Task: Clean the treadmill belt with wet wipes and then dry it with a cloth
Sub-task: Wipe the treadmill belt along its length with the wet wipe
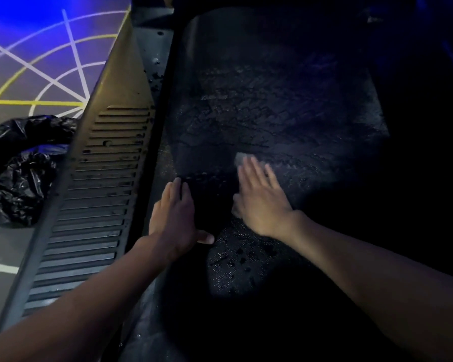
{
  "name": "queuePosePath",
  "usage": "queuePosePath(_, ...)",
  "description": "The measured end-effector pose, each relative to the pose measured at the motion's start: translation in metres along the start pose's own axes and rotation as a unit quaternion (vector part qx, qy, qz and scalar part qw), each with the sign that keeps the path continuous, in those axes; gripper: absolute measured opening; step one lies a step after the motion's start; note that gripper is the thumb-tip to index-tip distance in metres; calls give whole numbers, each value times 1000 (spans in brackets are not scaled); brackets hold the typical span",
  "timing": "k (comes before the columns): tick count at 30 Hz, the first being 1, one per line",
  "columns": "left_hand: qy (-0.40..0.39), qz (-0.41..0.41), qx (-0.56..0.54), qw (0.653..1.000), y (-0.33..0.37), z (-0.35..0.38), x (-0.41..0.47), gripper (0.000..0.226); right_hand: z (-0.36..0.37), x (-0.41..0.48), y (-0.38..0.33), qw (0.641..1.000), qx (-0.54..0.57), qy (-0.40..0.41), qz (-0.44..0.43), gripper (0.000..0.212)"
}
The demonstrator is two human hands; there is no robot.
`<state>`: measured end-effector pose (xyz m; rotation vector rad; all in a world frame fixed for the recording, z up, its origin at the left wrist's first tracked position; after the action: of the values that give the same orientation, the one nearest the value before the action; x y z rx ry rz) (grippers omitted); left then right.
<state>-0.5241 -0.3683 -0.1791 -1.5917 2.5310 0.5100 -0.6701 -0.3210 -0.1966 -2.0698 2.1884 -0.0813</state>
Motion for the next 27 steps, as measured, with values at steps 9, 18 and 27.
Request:
queuePosePath(9,-80,84,62,991,-19,7,-28,136,-2,23,-35,998,-16,-7,-66,68)
queuePosePath(18,35,21,16,999,-24,-14,-44,113,5,32,-70,991,-11,-31,-131,70)
queuePosePath(27,55,15,-34,998,-30,-14,-40,95,9,38,-107,984,33,0,-176,70)
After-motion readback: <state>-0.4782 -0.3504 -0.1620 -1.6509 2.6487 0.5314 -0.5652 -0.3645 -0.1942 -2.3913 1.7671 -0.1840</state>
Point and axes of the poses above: each hand's wrist, its own x-axis towards the middle knuckle, its own z-axis out of the palm, y = z × x, the point moved 10 cm from there along x, towards the middle knuckle, and after that the axes turned 10 degrees about y, right-handed, at the moved point
